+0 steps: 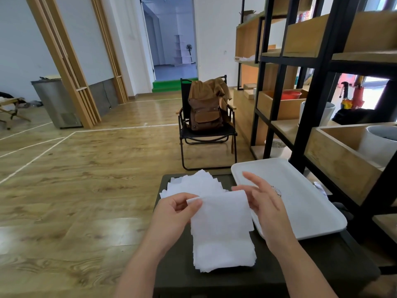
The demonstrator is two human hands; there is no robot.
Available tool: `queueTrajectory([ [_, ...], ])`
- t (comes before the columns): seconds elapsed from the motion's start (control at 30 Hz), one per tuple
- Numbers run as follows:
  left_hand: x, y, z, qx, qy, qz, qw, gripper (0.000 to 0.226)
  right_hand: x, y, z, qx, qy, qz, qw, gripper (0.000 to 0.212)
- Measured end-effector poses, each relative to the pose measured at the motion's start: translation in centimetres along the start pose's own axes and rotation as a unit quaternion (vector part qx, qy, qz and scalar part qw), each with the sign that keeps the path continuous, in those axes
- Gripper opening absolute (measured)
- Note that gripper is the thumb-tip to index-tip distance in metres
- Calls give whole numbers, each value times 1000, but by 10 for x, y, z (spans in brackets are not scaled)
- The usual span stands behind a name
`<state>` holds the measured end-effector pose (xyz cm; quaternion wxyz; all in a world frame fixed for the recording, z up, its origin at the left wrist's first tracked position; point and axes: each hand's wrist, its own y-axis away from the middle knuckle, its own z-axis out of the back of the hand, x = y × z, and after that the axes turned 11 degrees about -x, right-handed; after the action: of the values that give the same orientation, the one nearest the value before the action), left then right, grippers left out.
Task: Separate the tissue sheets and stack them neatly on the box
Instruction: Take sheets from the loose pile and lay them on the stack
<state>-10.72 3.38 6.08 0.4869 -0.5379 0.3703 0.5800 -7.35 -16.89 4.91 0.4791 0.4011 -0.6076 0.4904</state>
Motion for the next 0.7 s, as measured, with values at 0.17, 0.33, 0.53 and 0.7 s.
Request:
queueTrajectory([
  [0.17,-2,1,2,14,-7,-15,1000,19,1,4,-1,71,108,-41,991,22],
  [0.33,2,3,0,-2,9,-4,1000,21,2,12,-2,50,112,-52,991,22],
  [0.53,10,10,-9,-20,7,13,1000,28,3,18,-2,39,110,-65,991,16],
  [0.7,30,12,-25,-95,-77,8,992,31,-9,17,-1,13,148,-64,987,18],
])
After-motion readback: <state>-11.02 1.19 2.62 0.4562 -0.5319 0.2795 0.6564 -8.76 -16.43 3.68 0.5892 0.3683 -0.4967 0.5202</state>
